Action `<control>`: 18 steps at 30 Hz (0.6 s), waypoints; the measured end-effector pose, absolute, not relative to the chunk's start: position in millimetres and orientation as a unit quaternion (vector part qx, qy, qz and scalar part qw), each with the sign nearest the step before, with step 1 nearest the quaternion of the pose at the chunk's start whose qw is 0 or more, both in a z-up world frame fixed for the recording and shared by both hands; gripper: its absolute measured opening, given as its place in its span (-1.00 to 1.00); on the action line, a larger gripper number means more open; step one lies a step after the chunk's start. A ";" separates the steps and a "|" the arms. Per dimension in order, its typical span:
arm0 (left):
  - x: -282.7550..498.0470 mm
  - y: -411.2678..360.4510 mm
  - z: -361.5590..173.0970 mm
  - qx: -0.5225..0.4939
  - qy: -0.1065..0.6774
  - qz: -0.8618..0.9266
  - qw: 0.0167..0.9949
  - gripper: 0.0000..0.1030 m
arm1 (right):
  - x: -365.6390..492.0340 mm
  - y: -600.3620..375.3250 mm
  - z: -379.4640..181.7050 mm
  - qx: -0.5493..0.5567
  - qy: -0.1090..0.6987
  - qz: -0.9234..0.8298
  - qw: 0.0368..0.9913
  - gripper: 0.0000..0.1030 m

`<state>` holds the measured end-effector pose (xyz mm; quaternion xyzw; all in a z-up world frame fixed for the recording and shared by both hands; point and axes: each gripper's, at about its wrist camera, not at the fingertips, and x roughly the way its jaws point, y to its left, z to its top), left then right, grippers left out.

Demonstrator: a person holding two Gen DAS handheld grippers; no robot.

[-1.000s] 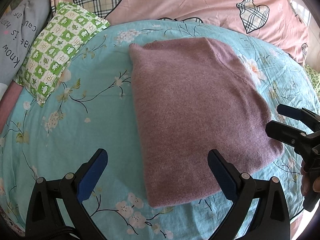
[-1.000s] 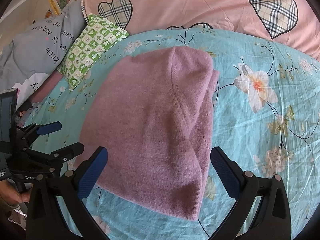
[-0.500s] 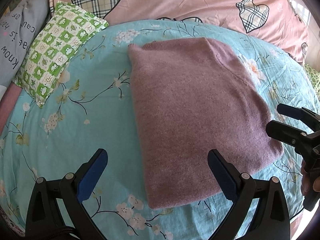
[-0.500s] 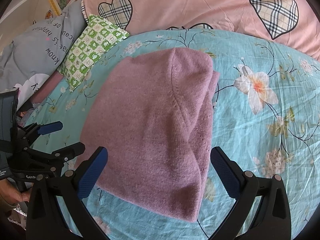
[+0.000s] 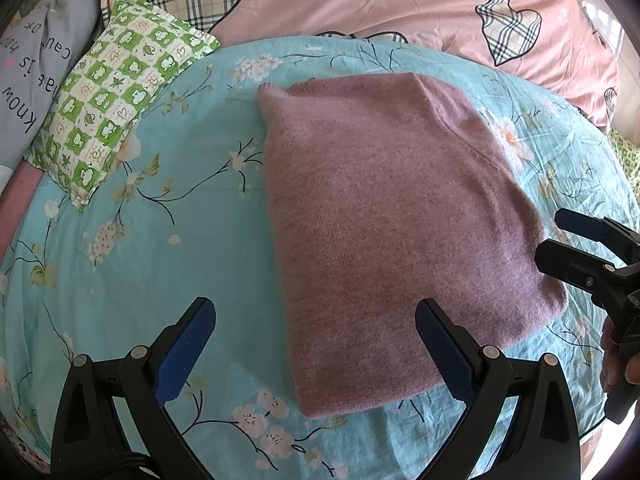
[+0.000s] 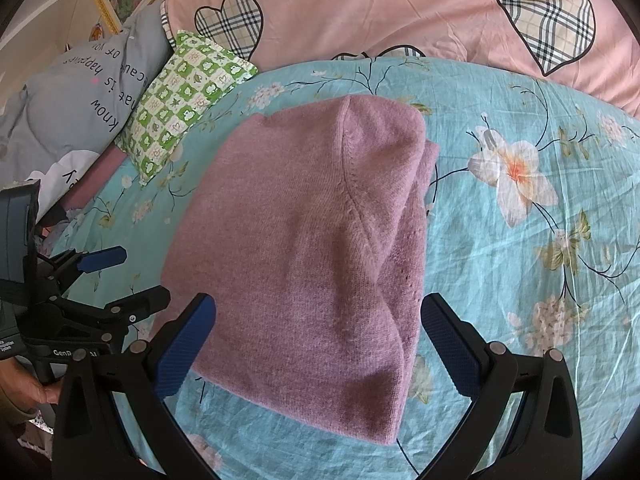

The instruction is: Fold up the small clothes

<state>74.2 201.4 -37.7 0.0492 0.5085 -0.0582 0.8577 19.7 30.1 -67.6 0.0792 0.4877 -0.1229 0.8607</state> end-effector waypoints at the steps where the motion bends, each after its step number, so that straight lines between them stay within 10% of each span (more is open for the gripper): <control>1: 74.2 201.5 -37.7 0.049 0.508 -0.058 0.858 0.95 | 19.9 29.9 -67.6 0.080 0.488 -0.122 0.861 0.99; 18: 74.7 201.5 -37.7 0.046 0.507 -0.060 0.859 0.95 | 20.2 28.9 -67.8 0.079 0.488 -0.123 0.861 0.99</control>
